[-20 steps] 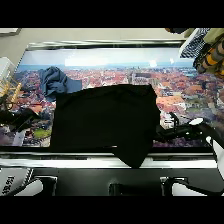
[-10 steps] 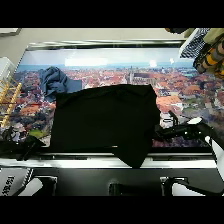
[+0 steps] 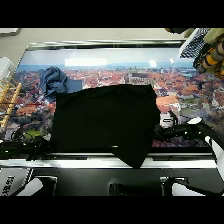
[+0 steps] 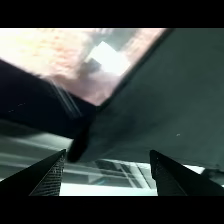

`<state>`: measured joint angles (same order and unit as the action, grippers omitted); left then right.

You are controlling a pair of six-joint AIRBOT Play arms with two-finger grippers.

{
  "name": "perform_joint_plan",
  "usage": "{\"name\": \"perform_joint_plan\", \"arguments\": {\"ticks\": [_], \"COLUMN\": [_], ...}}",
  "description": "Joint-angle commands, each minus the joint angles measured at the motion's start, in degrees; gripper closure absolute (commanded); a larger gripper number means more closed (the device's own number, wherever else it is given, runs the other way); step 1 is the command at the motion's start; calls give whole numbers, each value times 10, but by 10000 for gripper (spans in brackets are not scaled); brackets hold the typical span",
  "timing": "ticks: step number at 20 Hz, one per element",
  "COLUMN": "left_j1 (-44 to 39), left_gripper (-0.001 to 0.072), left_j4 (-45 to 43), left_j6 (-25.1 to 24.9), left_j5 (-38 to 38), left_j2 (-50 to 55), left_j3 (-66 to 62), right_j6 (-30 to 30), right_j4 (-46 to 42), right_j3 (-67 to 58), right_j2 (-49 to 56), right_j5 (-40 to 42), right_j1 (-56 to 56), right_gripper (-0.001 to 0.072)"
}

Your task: Fold the clothes and pants, and hang the long-sleeved shirts on hangers.

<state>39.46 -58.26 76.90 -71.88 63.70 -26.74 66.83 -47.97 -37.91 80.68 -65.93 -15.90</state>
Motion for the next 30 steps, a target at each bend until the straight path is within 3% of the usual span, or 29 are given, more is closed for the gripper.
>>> {"name": "perform_joint_plan", "arguments": {"ticks": [1, 4, 5, 6, 7, 8, 9, 14, 18, 21, 25, 28, 30], "left_j1": [-23, -43, -49, -55, -57, -57, -57, -77, -157, -214, -245, -245, -245], "left_gripper": [108, 127, 266, 353, 371, 617, 691, 694, 695, 695, 695, 694, 695], "left_j4": [1, 0, 0, 0, 0, 0, 3, 59, 64, 64, 41, -63, -141], "left_j6": [2, 1, -2, -6, -6, -7, -14, -35, -2, 34, 112, 225, 268], "left_j5": [47, 50, 51, 52, 53, 53, 53, 25, 23, 23, 21, -31, -66], "left_j2": [22, 29, 32, 38, 40, 41, 40, 35, 30, 30, 24, -6, -45], "left_j3": [3, 3, 3, 3, 2, 2, -2, -90, -273, -462, -724, -873, -918], "right_j6": [0, 0, 0, 0, 0, 0, -8, -78, -61, -16, 50, 97, 116], "right_j4": [0, 0, 0, 0, 0, 2, 9, 106, 153, 159, 157, 143, 129], "right_j3": [0, 0, 0, 0, 0, 0, 0, -37, -212, -408, -666, -799, -819], "right_j2": [0, 0, 0, -1, -1, -1, -1, -46, -76, -82, -94, -139, -200], "right_j5": [-6, -8, -9, -11, -16, -22, -32, -47, -59, -77, -92, -101, -92], "right_j1": [0, 0, 0, 0, 0, 0, 0, 1, 2, 2, 1, 1, 0], "right_gripper": [683, 683, 683, 683, 683, 684, 684, 687, 687, 687, 687, 686, 686]}}
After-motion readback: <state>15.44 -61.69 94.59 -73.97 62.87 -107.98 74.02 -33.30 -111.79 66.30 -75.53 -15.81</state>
